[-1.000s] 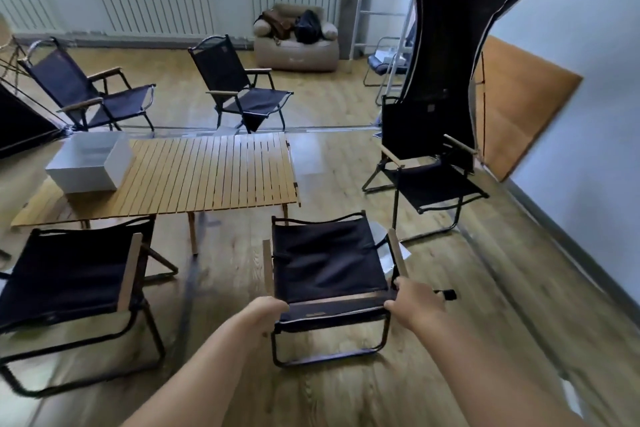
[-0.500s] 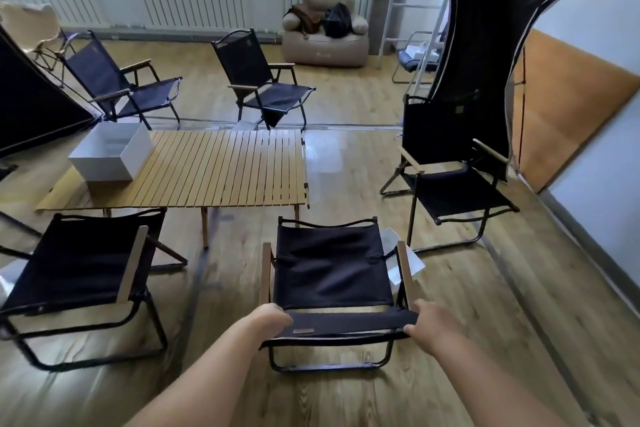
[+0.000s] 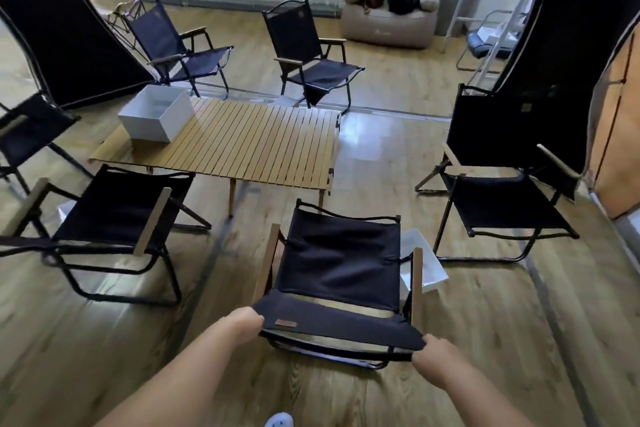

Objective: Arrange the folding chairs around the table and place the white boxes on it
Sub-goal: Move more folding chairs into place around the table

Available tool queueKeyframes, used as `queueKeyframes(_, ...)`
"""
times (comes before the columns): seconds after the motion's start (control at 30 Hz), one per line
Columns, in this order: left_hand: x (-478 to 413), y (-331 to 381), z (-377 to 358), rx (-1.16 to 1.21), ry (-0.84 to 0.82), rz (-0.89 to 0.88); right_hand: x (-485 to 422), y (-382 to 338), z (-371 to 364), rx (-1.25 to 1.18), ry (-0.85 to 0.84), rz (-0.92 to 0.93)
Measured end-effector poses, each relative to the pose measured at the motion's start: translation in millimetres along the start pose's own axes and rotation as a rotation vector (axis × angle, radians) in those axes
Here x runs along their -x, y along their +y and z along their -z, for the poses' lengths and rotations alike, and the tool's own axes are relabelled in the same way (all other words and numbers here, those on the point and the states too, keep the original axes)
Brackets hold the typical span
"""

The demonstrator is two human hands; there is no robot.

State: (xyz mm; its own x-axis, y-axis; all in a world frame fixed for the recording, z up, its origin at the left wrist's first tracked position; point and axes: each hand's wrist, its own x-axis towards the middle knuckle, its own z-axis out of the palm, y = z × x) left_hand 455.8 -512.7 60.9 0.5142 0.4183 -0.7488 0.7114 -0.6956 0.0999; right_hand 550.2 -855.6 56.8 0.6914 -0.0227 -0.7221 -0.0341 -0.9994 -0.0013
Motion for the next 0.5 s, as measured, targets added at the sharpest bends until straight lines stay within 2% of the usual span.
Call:
queueKeyframes(0.07,1,-4,-9,-0.139,-0.004,-0.025,3,3,4,0.043,-0.02,0.042)
queueKeyframes(0.17,9,-7,-18,-0.324,0.018,-0.068,4,10,7,-0.028,0.028,0.042)
queueKeyframes(0.37,4,-10,-28,-0.095,0.162,0.061,-8,20,-4,-0.029,0.02,0.095)
queueKeyframes(0.5,-1,-9,-28,-0.045,0.25,0.101,-22,27,-17,-0.085,0.131,0.098)
